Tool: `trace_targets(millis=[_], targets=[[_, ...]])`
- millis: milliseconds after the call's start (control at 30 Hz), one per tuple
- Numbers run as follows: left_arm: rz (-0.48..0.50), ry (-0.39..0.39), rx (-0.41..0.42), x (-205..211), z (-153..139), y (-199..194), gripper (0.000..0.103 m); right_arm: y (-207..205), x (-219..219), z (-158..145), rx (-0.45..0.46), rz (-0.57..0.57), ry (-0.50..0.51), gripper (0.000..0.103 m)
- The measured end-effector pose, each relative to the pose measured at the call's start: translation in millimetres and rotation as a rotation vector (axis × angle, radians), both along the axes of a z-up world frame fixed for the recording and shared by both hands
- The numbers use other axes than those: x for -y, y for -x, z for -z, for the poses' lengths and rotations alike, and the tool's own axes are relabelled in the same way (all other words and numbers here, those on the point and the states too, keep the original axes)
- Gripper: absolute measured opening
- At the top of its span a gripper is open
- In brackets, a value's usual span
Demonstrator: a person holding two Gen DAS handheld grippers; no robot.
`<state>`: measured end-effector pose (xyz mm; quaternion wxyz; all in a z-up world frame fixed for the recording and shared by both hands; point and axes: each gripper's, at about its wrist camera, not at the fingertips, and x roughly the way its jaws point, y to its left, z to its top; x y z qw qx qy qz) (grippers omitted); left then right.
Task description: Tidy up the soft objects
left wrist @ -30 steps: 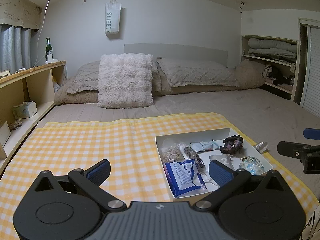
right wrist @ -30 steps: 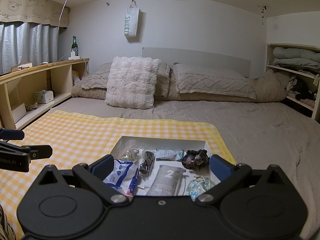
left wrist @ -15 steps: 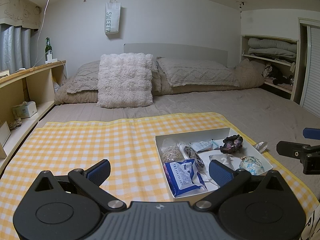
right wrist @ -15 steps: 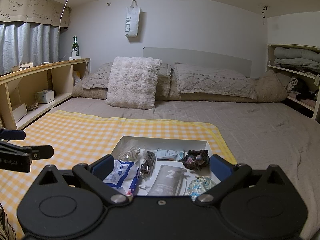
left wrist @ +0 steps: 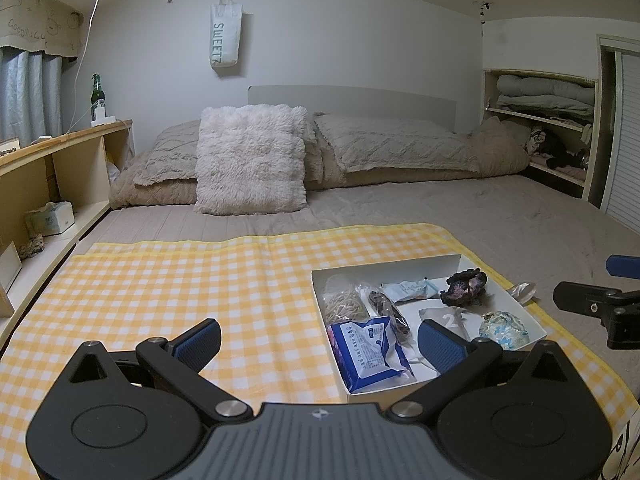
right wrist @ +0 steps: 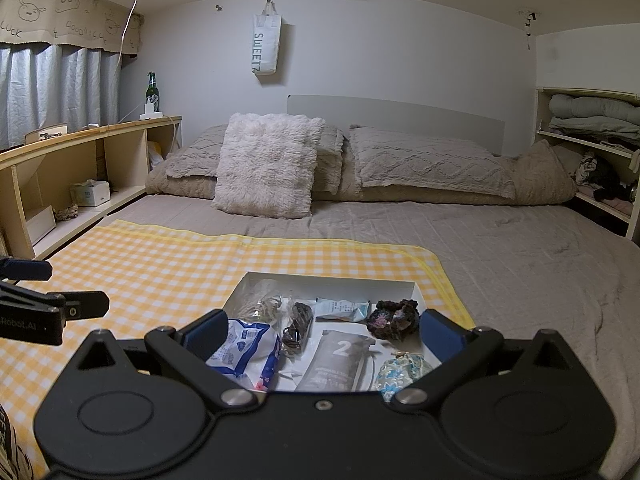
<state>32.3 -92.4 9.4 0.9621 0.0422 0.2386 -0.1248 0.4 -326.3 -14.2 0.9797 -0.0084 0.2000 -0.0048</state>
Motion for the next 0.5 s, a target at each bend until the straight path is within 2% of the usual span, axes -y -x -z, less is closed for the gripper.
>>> trace_targets(millis=[500], targets=[[-0.001, 0.000, -0.002, -0.6, 0.7, -0.1, 0.103, 0.2, -0.6, 0.1, 0.000, 0.000, 0.000, 0.103]])
